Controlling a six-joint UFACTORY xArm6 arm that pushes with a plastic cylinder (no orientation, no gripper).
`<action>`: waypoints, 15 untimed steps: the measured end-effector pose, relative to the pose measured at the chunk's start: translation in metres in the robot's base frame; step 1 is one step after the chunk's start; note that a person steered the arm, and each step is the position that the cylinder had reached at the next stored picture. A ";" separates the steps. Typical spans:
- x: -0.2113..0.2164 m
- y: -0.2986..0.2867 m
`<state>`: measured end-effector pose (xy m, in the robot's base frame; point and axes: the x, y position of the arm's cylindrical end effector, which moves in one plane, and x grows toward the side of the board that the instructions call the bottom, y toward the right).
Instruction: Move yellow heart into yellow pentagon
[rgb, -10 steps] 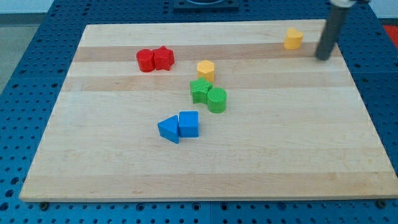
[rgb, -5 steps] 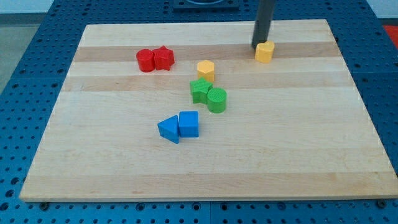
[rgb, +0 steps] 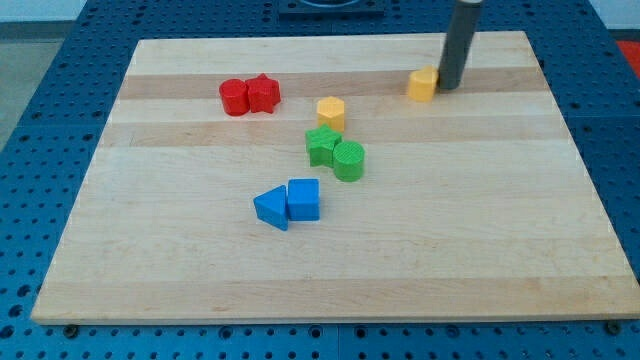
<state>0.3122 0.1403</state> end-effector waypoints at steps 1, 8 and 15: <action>0.014 -0.040; -0.007 -0.089; 0.019 -0.084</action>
<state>0.3312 0.0558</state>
